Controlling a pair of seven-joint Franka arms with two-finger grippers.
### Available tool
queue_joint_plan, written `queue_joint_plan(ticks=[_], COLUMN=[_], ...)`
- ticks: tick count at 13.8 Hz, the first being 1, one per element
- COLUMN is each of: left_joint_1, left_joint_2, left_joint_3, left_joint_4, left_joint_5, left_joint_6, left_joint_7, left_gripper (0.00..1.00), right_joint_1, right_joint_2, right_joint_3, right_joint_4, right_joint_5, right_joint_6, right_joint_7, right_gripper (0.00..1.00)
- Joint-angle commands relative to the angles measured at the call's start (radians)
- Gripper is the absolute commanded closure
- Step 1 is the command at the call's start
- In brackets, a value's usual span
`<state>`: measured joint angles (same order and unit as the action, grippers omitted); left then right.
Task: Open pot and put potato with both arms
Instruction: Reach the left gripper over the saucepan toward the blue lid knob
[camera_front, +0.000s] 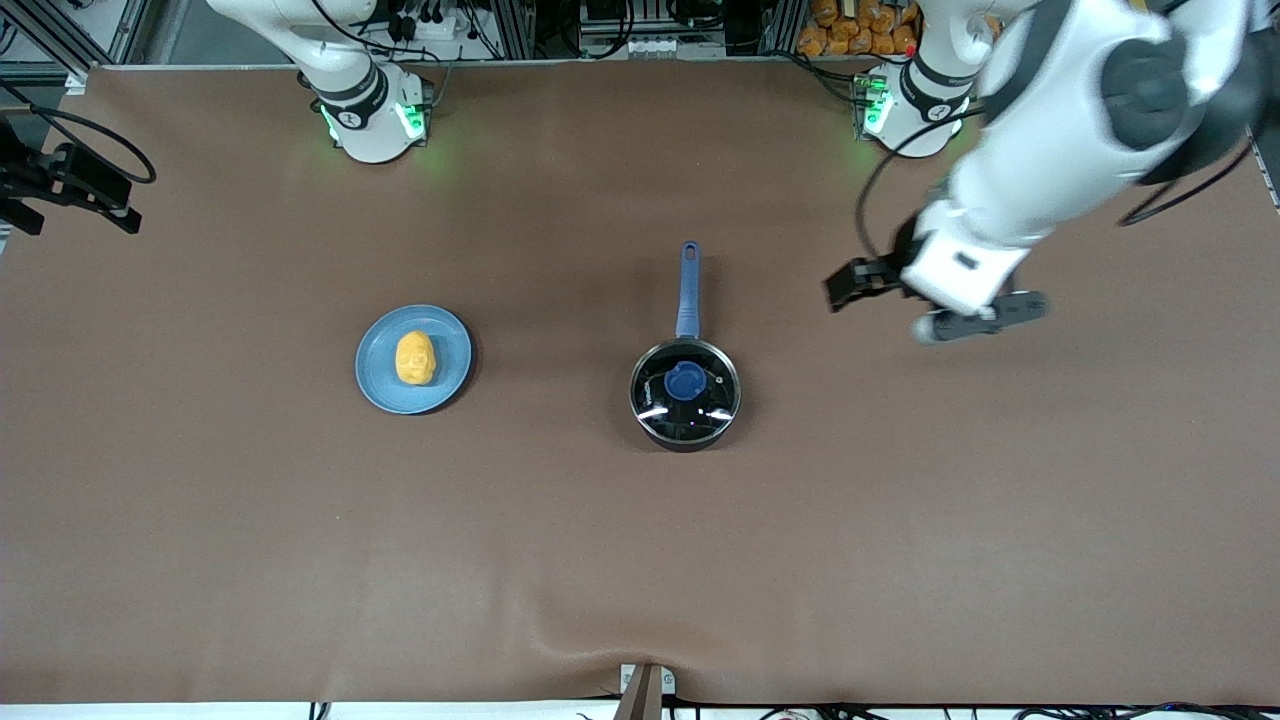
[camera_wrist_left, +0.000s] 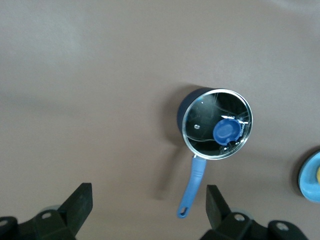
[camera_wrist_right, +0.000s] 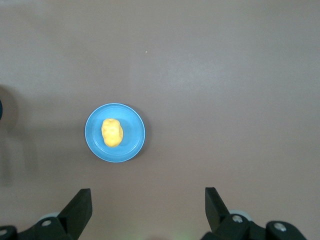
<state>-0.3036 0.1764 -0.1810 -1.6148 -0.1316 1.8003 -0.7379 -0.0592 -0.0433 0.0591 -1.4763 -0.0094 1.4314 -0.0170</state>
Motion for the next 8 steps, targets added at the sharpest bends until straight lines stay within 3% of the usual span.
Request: queue_joint_plan(ticks=[1, 8], left_joint_1=[-0.089, -0.173], left_joint_2=[0.107, 0.282], left_joint_3=[0.003, 0.005], left_joint_4=[0.029, 0.035], left_joint_5=[0.053, 0.113], left_joint_6=[0.068, 0.261], left_joint_7=[-0.147, -0.234], left_gripper=[0.0, 0.0], right_joint_1=[-0.013, -0.014], right_joint_2=[-0.015, -0.009], right_joint_3=[0.007, 0.007], right_joint_4=[-0.01, -0.005], right_joint_5=[0.017, 0.019], right_joint_6=[-0.003, -0.002], right_joint_7=[-0.006, -0.006], right_gripper=[0.0, 0.0])
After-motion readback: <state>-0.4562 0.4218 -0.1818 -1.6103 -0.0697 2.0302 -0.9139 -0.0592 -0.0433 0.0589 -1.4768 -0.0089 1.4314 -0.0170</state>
